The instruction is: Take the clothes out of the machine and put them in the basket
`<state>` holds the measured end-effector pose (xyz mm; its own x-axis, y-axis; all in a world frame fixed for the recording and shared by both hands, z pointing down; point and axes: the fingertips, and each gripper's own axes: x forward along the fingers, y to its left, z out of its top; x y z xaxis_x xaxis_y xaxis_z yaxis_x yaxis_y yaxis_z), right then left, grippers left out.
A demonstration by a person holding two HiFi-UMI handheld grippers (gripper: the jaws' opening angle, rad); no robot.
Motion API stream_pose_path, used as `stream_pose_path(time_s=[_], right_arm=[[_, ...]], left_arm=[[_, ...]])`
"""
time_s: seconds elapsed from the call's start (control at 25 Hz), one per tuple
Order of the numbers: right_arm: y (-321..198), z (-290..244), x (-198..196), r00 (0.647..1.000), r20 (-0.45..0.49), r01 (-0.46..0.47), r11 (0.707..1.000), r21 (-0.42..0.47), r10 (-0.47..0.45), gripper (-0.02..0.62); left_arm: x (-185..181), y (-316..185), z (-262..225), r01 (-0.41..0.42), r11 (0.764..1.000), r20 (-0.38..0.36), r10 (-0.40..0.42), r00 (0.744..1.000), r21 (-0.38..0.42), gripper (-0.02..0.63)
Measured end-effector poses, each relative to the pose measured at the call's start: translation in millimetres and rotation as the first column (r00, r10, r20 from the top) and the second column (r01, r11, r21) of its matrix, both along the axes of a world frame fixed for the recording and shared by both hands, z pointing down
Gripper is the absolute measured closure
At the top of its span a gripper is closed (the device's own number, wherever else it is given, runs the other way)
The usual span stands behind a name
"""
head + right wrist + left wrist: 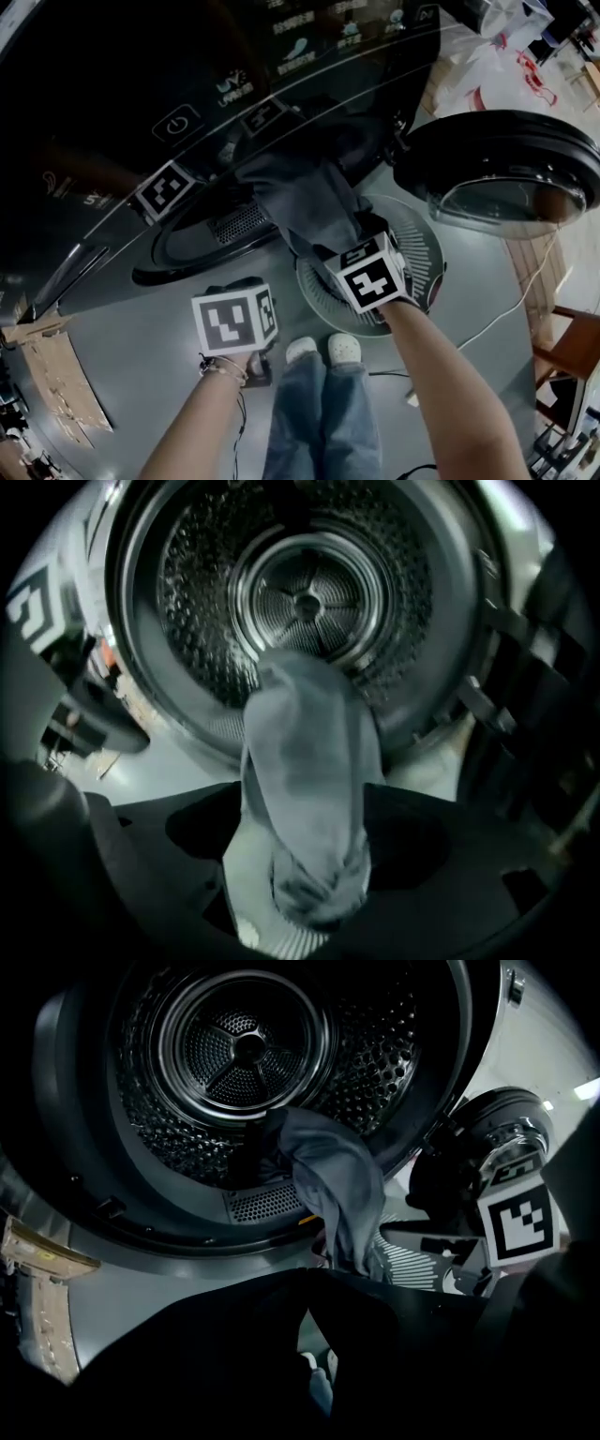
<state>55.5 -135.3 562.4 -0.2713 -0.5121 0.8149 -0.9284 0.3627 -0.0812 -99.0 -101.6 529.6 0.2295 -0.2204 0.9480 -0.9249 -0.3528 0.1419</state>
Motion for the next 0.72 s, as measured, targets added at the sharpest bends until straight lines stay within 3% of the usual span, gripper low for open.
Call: stream_pose_path(time_s=[0.24,0.36,0.44,0.6,0.72], right_arm=[[-73,-32,-33,0.997,0.078,-0.029,0.983,0.181,0.015,0.123],[-96,-20,-40,0.995,0.080,-0.065,0.985,0.157,0.053,0.071],[-106,-7,-43,0.998,0.030,-0.054,0.989,0.135,0.051,0.043],[-135,14,-47,0.998,-0.051,-0.022,0.994,0.109,0.028,0.029],[-140,28,-53,0.999,-0.032,-0.029,0.995,0.093,0.032,0.031]], left_arm=[[-11,-13,1,-0.017,1.000,0.005,0.017,1.000,0.016,0.601],[-17,-17,0,-0.029,0.999,0.013,0.029,1.000,0.022,0.601],[-22,-18,0,-0.042,0.999,0.019,0.041,0.999,0.021,0.601],[-27,-27,5,-0.068,0.997,0.032,0.067,0.997,0.027,0.601],[-29,-31,12,-0.074,0.997,0.036,0.073,0.997,0.021,0.601]])
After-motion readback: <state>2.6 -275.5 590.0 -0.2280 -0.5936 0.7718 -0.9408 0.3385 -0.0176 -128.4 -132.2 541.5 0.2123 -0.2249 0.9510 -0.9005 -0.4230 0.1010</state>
